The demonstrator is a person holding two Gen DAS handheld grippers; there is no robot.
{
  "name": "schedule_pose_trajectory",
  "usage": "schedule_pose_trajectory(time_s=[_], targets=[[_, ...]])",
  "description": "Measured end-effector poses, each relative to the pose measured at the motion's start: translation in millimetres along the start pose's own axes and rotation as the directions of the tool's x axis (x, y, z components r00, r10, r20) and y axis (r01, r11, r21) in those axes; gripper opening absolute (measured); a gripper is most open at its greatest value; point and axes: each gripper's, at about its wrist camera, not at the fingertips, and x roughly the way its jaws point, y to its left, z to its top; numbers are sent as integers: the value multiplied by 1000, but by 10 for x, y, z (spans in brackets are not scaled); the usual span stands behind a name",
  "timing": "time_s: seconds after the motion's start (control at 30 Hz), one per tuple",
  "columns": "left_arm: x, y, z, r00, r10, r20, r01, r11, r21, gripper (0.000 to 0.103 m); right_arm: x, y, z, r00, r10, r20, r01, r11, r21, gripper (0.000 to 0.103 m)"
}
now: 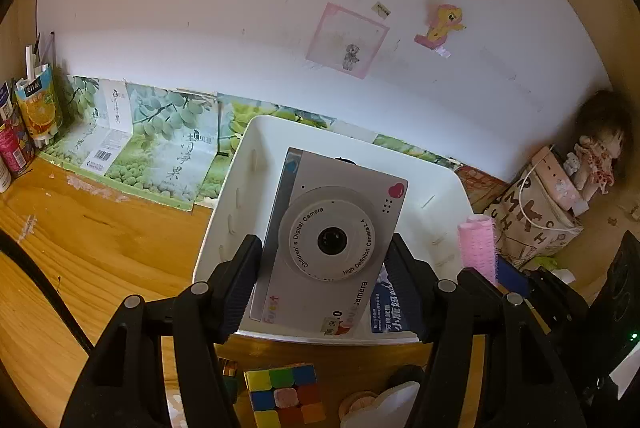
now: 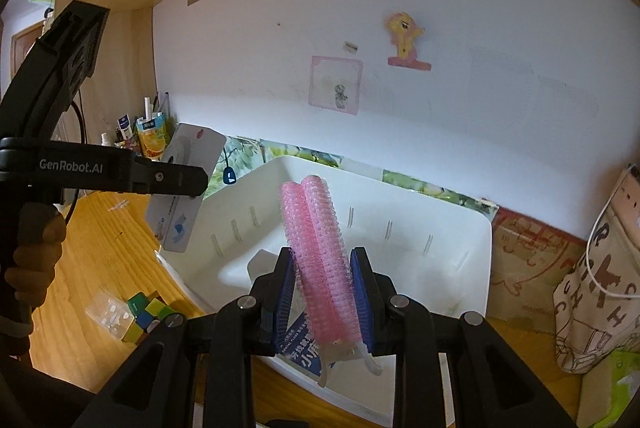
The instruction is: Organize rigid objects
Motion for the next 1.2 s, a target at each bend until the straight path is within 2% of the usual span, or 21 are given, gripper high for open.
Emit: schedule_pose_trajectory(time_s=[0.4,0.47,0.53,0.6,0.8,1.03,1.2], targets=[[89,-22,-17,999,28,-40,-28,1000,5,67,32,-65,-23,1000,-6,-18,6,999,32,32],[109,-8,-16,998,37,-53,-37,999,-3,70,44,-71,-23,1000,-5,-27,6,999,37,44],[58,-1,-3,999,30,-21,-30,1000,-8,81,39,-81,-22,1000,-3,-24,4,999,45,55],[-22,-11,30,999,32,22,-32,999,-5,86,25,-90,-19,1000,1,-19,0,999,53,61],[-177,28,99,996,41,74,-39,999,-17,87,-32,-66,17,1000,7,-15,-6,998,60,70],[-488,48,119,992,38,124,-34,999,-34,87,-279,26,108,1000,3,30,-5,999,52,80],[-783,35,71,984,27,177,-21,999,-35,87,-498,107,147,998,-4,66,0,998,61,81]])
